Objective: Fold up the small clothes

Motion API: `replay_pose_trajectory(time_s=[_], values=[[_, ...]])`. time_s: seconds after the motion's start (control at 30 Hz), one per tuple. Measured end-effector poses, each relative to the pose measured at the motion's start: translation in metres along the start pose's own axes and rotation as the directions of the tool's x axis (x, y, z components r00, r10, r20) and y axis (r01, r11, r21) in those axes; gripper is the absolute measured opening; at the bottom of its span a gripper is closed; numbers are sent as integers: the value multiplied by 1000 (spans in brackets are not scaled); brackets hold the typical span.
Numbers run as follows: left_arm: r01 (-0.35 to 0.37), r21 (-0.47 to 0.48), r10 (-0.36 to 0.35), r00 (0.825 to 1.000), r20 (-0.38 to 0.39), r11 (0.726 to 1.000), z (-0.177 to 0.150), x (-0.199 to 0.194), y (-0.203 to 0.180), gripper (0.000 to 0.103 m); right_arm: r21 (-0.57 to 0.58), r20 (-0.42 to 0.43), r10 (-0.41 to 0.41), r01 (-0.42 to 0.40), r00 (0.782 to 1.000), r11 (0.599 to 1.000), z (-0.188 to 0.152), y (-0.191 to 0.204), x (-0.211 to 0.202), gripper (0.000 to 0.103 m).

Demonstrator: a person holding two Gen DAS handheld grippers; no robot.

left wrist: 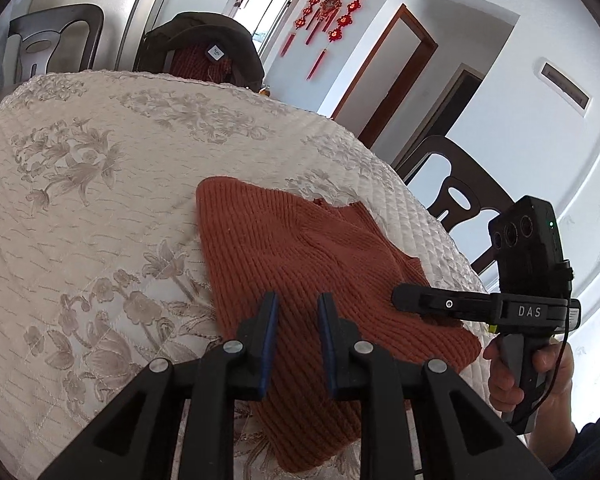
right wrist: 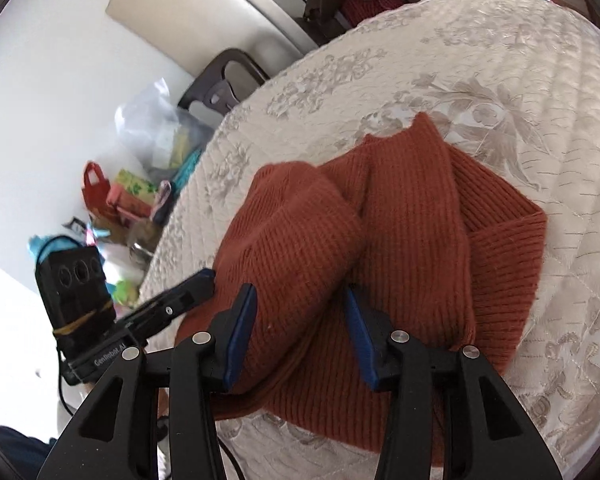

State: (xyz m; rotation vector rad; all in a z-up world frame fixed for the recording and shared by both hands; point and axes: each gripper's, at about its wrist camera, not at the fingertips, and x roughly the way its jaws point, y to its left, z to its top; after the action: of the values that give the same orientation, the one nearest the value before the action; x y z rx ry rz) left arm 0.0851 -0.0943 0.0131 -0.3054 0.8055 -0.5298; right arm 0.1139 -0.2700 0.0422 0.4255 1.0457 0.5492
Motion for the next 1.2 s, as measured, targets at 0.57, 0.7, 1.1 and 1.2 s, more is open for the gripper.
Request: replay_pose_trajectory(time_s=[0.57, 0.7, 1.1, 1.2], values=[[-12, 38, 12, 1000, 6, 999, 8, 0, -10, 22, -65, -9, 23, -24, 1000, 998, 10, 9, 6, 15], [19, 61, -21, 1000, 20, 998, 16, -1, -21, 22, -86, 54, 13, -9, 998, 996, 19, 5, -23, 14], [30, 110, -26, 999, -43, 993, 4, 17, -39, 23, 20, 59, -89, 88, 994, 996, 4, -55, -46, 14], [23, 115, -19, 999, -35, 993, 5, 10, -41, 23, 0, 74, -102, 103, 992, 995, 7, -49, -50, 15]])
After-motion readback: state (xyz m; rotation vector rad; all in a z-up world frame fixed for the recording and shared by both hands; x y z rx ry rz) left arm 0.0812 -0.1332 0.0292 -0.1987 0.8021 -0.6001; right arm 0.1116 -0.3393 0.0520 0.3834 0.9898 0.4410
